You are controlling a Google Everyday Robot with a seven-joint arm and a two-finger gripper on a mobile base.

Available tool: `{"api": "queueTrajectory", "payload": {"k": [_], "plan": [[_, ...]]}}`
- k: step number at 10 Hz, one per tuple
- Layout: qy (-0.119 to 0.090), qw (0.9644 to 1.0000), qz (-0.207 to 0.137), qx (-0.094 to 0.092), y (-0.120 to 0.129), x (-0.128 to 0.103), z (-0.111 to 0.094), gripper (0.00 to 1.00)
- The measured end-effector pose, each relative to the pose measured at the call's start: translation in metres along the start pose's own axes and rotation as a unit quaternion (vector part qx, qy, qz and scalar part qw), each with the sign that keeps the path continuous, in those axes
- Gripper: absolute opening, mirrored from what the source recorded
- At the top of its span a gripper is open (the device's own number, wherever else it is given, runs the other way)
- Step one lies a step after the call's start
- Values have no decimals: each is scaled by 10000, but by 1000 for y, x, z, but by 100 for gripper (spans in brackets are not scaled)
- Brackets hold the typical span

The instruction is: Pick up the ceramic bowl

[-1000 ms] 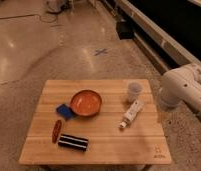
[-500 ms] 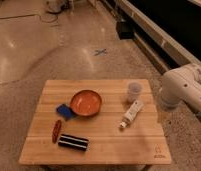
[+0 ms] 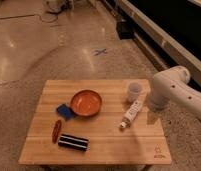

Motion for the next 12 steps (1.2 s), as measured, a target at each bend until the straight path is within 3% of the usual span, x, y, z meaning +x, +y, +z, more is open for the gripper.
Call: {"api": "queueTrajectory", "payload": {"k": [2,5,9,12], "plan": [[-246,9988,-418,-65,-13,-47,23,65],[-528,9945,-901,-10,-46,-108,52,65],[-796,9886,-1271,161,-91,-154,76,65],[-935,9843,-1491,125,-99,-178,98,65]]}}
